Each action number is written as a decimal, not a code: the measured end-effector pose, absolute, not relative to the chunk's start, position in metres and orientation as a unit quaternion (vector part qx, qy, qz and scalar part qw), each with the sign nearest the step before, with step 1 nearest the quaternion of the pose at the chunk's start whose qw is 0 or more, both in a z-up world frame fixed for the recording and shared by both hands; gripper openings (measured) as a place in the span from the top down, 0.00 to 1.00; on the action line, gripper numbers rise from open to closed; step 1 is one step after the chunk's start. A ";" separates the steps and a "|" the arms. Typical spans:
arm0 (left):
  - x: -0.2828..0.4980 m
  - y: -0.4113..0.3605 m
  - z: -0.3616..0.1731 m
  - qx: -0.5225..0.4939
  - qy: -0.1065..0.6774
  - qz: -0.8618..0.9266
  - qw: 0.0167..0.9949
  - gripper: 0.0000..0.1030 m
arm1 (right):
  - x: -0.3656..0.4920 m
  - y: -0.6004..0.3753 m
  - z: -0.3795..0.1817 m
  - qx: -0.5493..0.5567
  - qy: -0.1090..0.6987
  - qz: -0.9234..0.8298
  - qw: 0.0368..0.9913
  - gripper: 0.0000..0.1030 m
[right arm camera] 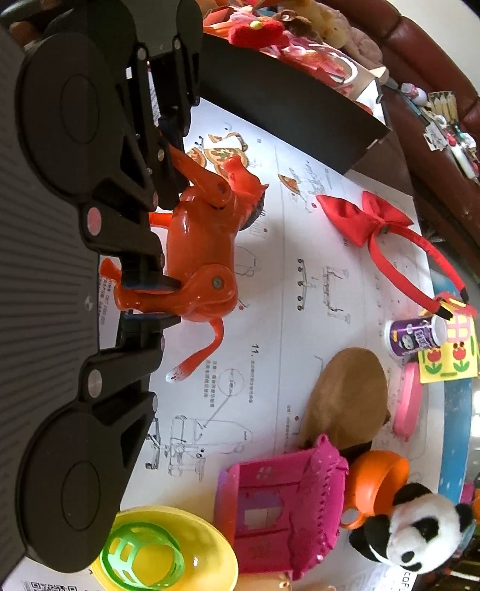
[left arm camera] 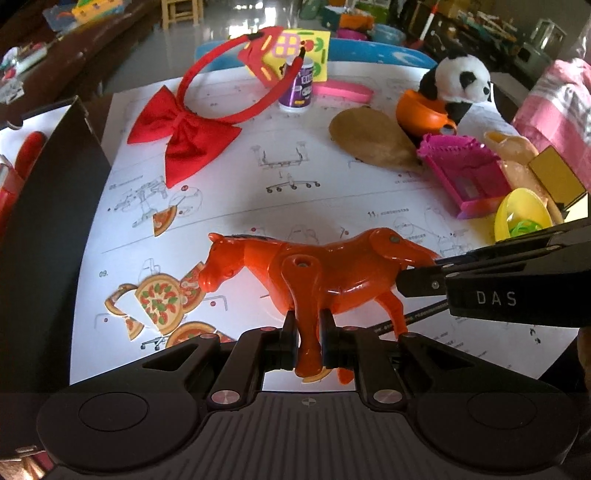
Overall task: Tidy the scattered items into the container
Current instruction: 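Carry the orange toy horse with the right gripper over the white box, then open the right gripper to drop the horse into the box, then swing the right gripper back over the table toward the yellow bowl, then move the right gripper past the yellow bowl onto the pink toy house, then close the right gripper on the pink toy house's wall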
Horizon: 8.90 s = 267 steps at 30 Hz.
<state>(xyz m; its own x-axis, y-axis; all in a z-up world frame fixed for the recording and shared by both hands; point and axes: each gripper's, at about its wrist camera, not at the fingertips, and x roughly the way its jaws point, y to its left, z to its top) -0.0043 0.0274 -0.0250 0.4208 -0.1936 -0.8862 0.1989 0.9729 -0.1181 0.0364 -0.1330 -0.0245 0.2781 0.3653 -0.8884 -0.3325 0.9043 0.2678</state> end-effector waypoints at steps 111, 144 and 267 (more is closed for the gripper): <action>0.035 0.322 0.089 -0.144 0.401 0.222 0.877 0.24 | 0.130 0.200 0.097 -0.089 0.405 0.439 0.797 0.31; 0.030 0.094 0.095 -0.008 0.393 0.031 0.919 0.12 | 0.111 -0.084 0.143 -0.013 0.423 0.331 0.843 0.15; 0.054 0.023 -0.040 -0.015 0.552 -0.097 0.828 0.51 | 0.099 -0.154 -0.038 0.133 0.583 0.209 0.774 0.79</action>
